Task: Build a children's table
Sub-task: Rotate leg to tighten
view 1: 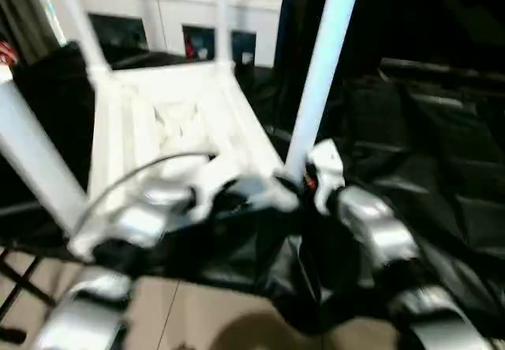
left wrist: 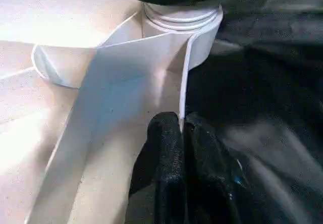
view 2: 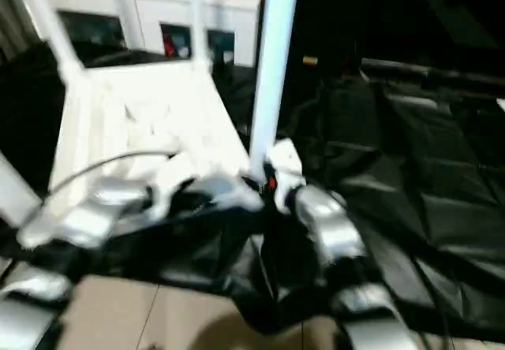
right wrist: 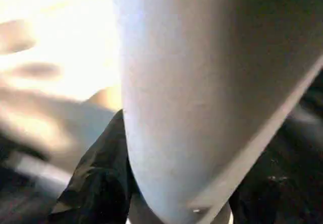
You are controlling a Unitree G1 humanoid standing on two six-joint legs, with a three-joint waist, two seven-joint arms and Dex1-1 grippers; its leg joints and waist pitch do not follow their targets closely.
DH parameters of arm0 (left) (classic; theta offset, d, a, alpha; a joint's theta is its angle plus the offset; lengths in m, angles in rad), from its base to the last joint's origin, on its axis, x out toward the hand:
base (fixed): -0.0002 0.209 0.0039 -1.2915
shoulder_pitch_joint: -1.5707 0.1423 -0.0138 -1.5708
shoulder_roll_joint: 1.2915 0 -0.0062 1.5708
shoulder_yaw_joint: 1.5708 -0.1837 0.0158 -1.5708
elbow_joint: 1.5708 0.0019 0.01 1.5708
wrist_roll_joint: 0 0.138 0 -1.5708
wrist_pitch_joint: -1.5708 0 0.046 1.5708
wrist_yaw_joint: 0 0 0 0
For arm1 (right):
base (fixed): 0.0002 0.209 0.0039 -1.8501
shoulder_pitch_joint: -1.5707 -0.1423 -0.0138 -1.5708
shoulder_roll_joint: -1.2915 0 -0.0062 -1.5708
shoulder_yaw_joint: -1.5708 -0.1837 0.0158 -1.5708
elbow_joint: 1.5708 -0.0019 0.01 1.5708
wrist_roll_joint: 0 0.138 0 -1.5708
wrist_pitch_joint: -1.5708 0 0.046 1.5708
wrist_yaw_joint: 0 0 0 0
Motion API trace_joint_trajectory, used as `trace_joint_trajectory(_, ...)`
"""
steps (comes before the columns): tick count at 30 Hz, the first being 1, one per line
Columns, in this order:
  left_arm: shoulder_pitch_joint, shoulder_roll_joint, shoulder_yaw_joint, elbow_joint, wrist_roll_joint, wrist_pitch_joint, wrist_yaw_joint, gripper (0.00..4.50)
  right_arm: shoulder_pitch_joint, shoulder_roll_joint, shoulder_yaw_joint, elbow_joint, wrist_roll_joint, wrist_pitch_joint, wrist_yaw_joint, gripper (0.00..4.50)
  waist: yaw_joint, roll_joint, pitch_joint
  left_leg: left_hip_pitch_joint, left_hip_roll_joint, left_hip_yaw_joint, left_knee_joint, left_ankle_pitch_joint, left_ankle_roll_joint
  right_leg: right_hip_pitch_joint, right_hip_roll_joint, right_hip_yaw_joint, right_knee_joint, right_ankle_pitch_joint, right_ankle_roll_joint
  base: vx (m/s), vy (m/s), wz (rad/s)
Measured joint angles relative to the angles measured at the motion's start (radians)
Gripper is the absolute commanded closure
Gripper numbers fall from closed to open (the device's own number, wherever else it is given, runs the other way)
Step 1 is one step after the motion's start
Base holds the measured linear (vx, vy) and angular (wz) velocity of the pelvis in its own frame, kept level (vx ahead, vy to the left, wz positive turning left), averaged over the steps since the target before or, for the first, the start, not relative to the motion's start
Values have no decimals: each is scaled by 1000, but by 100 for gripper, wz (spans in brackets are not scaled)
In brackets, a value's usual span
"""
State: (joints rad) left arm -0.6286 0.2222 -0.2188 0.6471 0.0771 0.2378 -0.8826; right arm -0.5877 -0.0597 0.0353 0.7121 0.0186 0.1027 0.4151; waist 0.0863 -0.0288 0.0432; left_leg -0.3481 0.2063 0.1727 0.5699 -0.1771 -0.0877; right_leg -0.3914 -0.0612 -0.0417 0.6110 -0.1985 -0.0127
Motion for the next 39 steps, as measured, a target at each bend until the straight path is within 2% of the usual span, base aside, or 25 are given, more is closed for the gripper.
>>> trace_joint_trajectory(3,-5,-16,1,5,7,4,30,450,-17,21,-7,21,-11,-1,-73,253,0,2,-1,-1,0,0,0,0,0,-1,0,0,0,1,1,0,0,0)
trace_joint_trajectory(4,-5,-16,2,5,7,3,30,450,-18,22,-7,22,-11,-4,-76,218,1,3,-2,-1,0,0,0,0,0,0,0,0,0,2,2,0,0,0)
trace_joint_trajectory(6,-5,-17,5,5,6,1,30,450,-31,28,-16,39,-13,-9,-79,218,1,5,-3,-1,0,0,0,0,0,-1,0,0,0,3,4,0,0,0)
trace_joint_trajectory(7,-5,-16,5,4,6,-2,30,450,-33,31,-17,43,-19,-11,-83,183,1,5,-3,-1,0,0,-1,0,0,-1,0,0,0,3,4,0,0,0)
trace_joint_trajectory(10,-5,-11,4,1,5,-12,26,450,-33,38,-16,45,-38,-21,-83,169,1,5,-3,-2,0,0,-2,1,-1,-2,0,0,0,4,2,0,0,0)
trace_joint_trajectory(14,17,25,4,-39,-4,-14,-10,450,-27,38,24,44,-56,-49,-68,123,-6,6,-2,-4,0,0,-2,2,-3,-5,1,1,0,4,2,0,0,0)
trace_joint_trajectory(18,36,63,4,-68,-15,-29,-73,450,10,-13,82,0,-71,-67,16,123,-6,8,-1,-5,1,0,-3,2,-3,-7,2,1,0,3,2,0,0,0)
trace_joint_trajectory(24,41,88,3,-76,-17,-54,-123,450,53,-100,107,-81,-75,-76,172,123,1,12,2,-8,1,0,-3,2,-3,-9,2,0,-1,3,2,0,0,0)
trace_joint_trajectory(31,81,155,-1,-125,-54,-79,-242,450,109,-179,120,-162,12,-72,392,123,1,11,3,-10,1,0,-3,2,-2,-11,2,0,-1,2,1,0,0,0)
trace_joint_trajectory(37,99,198,-4,-147,-61,-110,-291,450,109,-195,122,-169,36,-44,487,123,1,4,6,-10,1,0,-2,2,-2,-11,2,0,-1,2,1,0,0,0)
trace_joint_trajectory(39,108,207,-4,-159,-63,-115,-298,450,109,-198,126,-169,49,-37,504,148,1,3,6,-10,1,1,-2,2,-2,-11,2,0,-1,2,1,0,0,0)
